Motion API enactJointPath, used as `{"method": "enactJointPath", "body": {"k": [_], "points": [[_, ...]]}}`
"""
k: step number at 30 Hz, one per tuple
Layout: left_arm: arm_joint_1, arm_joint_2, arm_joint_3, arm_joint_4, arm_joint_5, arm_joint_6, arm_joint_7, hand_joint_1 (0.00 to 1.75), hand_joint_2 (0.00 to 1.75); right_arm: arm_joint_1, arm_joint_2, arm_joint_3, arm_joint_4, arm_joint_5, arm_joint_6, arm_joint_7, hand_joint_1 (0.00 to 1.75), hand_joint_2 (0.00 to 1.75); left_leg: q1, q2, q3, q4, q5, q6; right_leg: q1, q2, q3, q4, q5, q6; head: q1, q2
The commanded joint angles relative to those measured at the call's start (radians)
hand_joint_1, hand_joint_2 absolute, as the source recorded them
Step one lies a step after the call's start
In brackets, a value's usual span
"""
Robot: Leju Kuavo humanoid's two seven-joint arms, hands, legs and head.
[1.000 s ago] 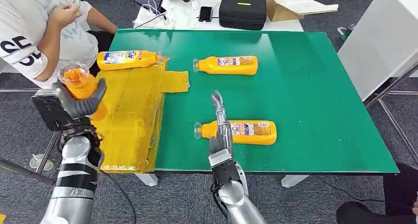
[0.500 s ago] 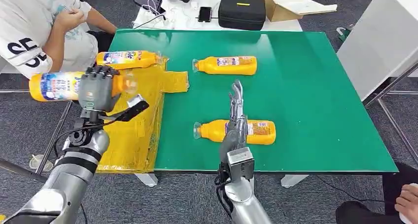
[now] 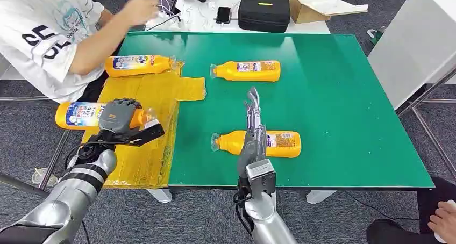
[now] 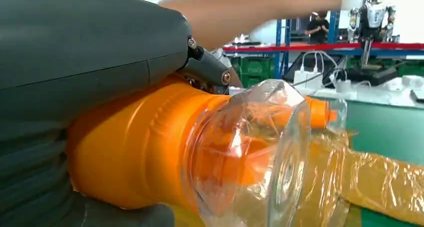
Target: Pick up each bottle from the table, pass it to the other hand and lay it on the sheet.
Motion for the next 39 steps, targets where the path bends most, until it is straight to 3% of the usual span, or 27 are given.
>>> {"method": "enactJointPath", "body": {"k": [1, 9, 18, 20, 21, 22, 39], "points": [[-0.049, 0.021, -0.037, 0.104, 0.025, -0.131, -0.017, 1.75, 1.75, -0.054, -0.013, 0.019, 0.105, -0.001, 0.028, 0.014, 0.00, 0.00, 0.000, 0.002, 0.003, 0.000, -0.001, 0.001, 0.000, 0.001, 0.002, -0.001, 0.000, -0.001, 0.000, 0.000], [-0.007, 0.015, 0.031, 0.103, 0.160, -0.270, -0.085, 1.75, 1.75, -0.073, -0.002, 0.033, 0.156, 0.015, 0.050, 0.022, 0.00, 0.00, 0.000, 0.003, 0.003, -0.001, -0.001, 0.001, 0.000, 0.002, 0.003, -0.001, 0.000, -0.001, 0.000, 0.000], [0.062, 0.012, -0.005, 0.102, 0.164, -0.271, -0.116, 1.75, 1.75, -0.085, 0.002, 0.031, 0.195, 0.015, 0.076, 0.033, 0.00, 0.00, -0.001, 0.005, 0.009, -0.002, -0.002, 0.002, 0.000, 0.003, 0.008, -0.002, -0.001, -0.001, 0.000, 0.000], [0.075, 0.009, 0.001, 0.100, 0.183, -0.281, -0.132, 0.12, 1.75, -0.087, 0.003, 0.031, 0.202, 0.017, 0.082, 0.036, 0.00, 0.00, -0.001, 0.004, 0.006, -0.002, -0.001, 0.001, 0.000, 0.002, 0.005, -0.002, 0.000, -0.001, 0.000, 0.000], [0.077, 0.010, -0.012, 0.096, 0.176, -0.281, -0.138, 0.00, 1.75, -0.087, 0.005, 0.030, 0.205, 0.016, 0.084, 0.036, 0.00, 0.00, -0.001, 0.003, 0.005, -0.002, -0.001, 0.001, 0.000, 0.002, 0.004, -0.001, 0.000, -0.001, 0.000, 0.000], [0.081, 0.008, -0.015, 0.094, 0.180, -0.286, -0.142, 0.00, 0.00, -0.087, 0.005, 0.029, 0.210, 0.016, 0.087, 0.038, 0.00, 0.00, -0.001, 0.003, 0.005, -0.001, -0.001, 0.001, 0.000, 0.002, 0.004, -0.001, 0.000, -0.001, 0.000, 0.000], [0.086, 0.012, -0.060, 0.080, 0.231, -0.356, -0.150, 0.00, 0.00, -0.086, 0.013, 0.005, 0.235, 0.014, 0.108, 0.053, 0.00, 0.00, -0.001, 0.001, 0.007, -0.002, -0.001, 0.001, 0.000, 0.001, 0.007, -0.001, 0.000, -0.001, 0.000, 0.000]]}}
